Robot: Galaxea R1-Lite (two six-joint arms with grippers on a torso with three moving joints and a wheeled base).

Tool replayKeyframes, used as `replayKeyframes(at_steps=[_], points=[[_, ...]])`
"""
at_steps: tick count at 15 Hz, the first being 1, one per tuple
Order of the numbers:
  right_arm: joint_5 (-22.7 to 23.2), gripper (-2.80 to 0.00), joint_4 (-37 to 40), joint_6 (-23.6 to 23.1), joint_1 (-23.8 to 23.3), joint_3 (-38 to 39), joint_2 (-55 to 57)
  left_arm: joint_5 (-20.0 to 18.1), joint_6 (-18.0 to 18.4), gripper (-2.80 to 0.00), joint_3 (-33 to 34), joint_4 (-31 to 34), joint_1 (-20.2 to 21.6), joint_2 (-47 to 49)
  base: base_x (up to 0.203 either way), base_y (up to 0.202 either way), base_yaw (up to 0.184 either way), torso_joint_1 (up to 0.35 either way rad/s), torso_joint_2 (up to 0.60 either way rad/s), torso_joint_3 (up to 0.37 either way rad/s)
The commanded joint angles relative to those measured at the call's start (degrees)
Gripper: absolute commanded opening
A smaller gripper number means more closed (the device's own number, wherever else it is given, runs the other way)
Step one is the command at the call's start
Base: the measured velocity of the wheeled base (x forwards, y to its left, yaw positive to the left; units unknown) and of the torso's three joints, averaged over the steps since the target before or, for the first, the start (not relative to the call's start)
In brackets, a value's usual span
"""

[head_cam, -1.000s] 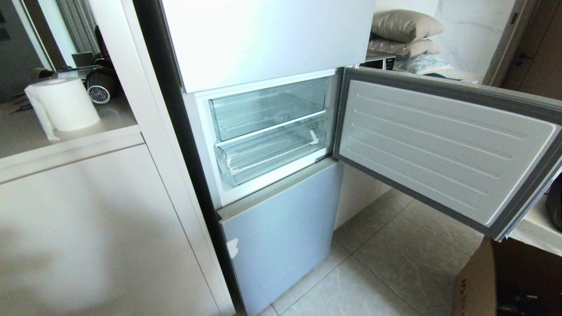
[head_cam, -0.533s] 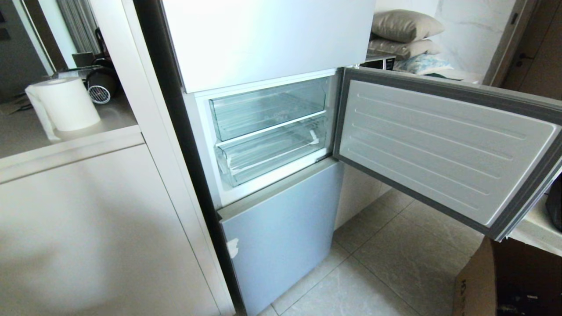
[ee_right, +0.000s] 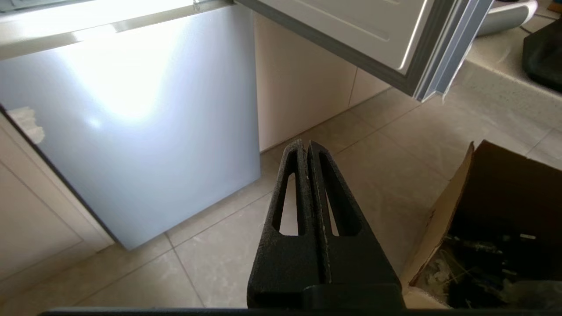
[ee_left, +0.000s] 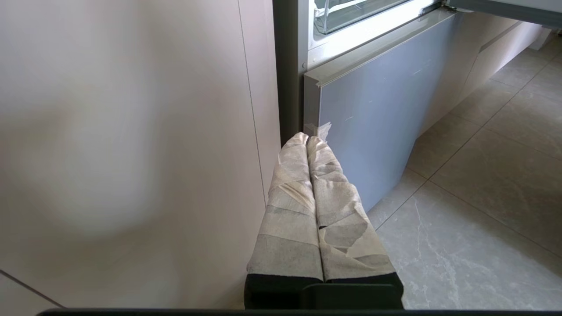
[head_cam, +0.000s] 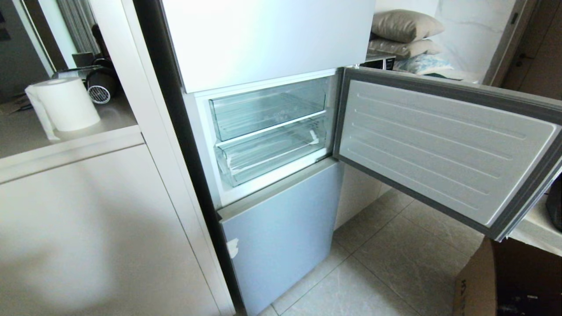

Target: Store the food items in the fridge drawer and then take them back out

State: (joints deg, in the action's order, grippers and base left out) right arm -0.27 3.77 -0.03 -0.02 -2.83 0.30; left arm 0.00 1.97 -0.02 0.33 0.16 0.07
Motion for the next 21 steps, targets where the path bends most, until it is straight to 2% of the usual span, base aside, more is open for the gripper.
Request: replayKeyframes(at_steps=[1, 2, 3, 5, 6, 7, 9, 12, 14, 15, 17, 21], points=[[0.1, -2.80, -0.2, 1.6, 0.0, -4.6, 5.9, 0.0, 0.0, -2.80, 0.0, 0.2, 0.0, 0.0, 0.000, 0.000, 0.000, 0.000, 0.00, 0.000], [0.0, -2.80, -0.3, 3.7, 0.0, -6.9, 10.1, 0.0, 0.0, -2.80, 0.0, 0.2, 0.0, 0.1, 0.000, 0.000, 0.000, 0.000, 0.00, 0.000], [-0.2, -2.80, -0.3, 7.7, -0.1, -9.7, 14.2, 0.0, 0.0, -2.80, 0.0, 0.2, 0.0, 0.1, 0.000, 0.000, 0.000, 0.000, 0.00, 0.000], [-1.4, -2.80, -0.5, 22.3, -0.6, -16.7, 21.0, 0.0, 0.0, -2.80, 0.0, 0.2, 0.0, 0.1, 0.000, 0.000, 0.000, 0.000, 0.00, 0.000], [-1.6, -2.80, -0.5, 27.2, -2.8, -18.9, 23.5, 0.0, 0.0, -2.80, 0.0, 0.2, 0.0, 0.1, 0.000, 0.000, 0.000, 0.000, 0.00, 0.000], [-0.5, -2.80, -1.0, 29.4, -6.1, -20.2, 26.5, 0.0, 0.0, -2.80, 0.0, 0.2, 0.0, 0.1, 0.000, 0.000, 0.000, 0.000, 0.00, 0.000], [5.2, -2.80, -6.6, 33.3, -18.3, -21.5, 35.5, 0.0, 0.0, -2.80, 0.0, 0.2, 0.0, 0.1, 0.000, 0.000, 0.000, 0.000, 0.00, 0.000], [19.5, -2.80, -20.5, 36.6, -37.9, -22.5, 48.5, 0.0, 0.0, -2.80, 0.0, 0.2, 0.0, 0.1, 0.000, 0.000, 0.000, 0.000, 0.00, 0.000], [28.2, -2.80, -26.6, 37.8, -47.5, -23.6, 55.6, 0.0, 0.0, -2.80, 0.0, 0.2, 0.0, 0.1, 0.000, 0.000, 0.000, 0.000, 0.00, 0.000], [30.5, -2.80, -28.8, 38.4, -49.3, -24.3, 58.8, 0.0, 0.0, -2.80, 0.0, 0.2, 0.0, 0.1, 0.000, 0.000, 0.000, 0.000, 0.00, 0.000], [31.9, -2.80, -34.6, 40.2, -52.2, -25.5, 63.5, 0.0, 0.0, -2.80, 0.0, 0.2, 0.0, 0.1, 0.000, 0.000, 0.000, 0.000, 0.00, 0.000], [32.3, -2.80, -52.3, 48.9, -55.1, -31.9, 78.4, 0.0, 0.0, -2.80, 0.0, 0.2, 0.0, 0.1, 0.000, 0.000, 0.000, 0.000, 0.00, 0.000]])
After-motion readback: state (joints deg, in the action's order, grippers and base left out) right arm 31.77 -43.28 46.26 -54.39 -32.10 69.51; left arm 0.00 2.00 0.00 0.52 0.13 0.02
